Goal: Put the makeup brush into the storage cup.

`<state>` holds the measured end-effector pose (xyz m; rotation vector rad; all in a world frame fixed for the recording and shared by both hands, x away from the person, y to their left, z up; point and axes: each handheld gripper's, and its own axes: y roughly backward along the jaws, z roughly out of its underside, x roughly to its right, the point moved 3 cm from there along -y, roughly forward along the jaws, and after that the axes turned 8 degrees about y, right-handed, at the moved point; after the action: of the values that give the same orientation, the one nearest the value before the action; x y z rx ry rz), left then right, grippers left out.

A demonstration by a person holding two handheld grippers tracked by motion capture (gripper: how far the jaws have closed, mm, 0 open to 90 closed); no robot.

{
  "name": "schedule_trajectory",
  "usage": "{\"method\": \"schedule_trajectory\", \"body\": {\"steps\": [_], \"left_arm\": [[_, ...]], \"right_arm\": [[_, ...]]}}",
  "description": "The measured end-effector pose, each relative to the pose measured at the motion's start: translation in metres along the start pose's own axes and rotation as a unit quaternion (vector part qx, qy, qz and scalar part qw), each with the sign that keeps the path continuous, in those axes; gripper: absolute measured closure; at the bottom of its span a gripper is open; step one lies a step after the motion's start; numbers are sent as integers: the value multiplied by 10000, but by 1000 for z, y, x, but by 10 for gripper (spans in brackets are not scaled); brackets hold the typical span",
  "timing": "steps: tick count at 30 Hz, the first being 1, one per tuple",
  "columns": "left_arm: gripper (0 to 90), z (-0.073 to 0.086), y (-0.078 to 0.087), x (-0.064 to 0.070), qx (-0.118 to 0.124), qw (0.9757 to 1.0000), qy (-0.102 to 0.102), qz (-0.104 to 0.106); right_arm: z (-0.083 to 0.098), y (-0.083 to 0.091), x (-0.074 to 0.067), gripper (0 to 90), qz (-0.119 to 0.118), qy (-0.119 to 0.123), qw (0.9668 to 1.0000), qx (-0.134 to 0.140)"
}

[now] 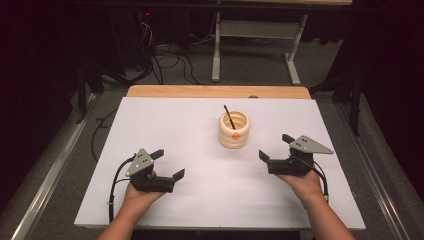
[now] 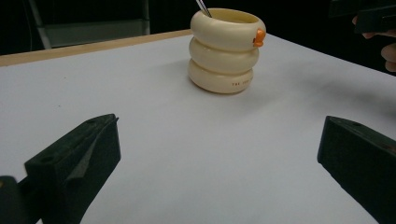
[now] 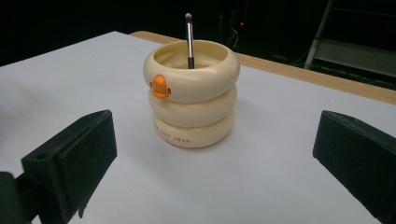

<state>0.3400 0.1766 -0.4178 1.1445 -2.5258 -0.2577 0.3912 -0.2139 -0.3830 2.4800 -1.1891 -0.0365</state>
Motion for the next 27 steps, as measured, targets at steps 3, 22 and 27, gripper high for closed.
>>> {"method": "schedule_trajectory", "body": {"steps": [3, 22, 27], "left_arm": [[0, 0, 0, 0, -10, 10000, 7, -4], [0, 2, -4, 5, -80, 10000, 7, 12], [0, 2, -3, 4, -84, 10000, 10, 9]], "right_arm": [[4, 5, -1, 10, 37, 61, 10000, 42], [32, 14, -2, 11, 155, -46, 9997, 183], [31, 15, -1, 11, 185, -141, 9995, 213]]}}
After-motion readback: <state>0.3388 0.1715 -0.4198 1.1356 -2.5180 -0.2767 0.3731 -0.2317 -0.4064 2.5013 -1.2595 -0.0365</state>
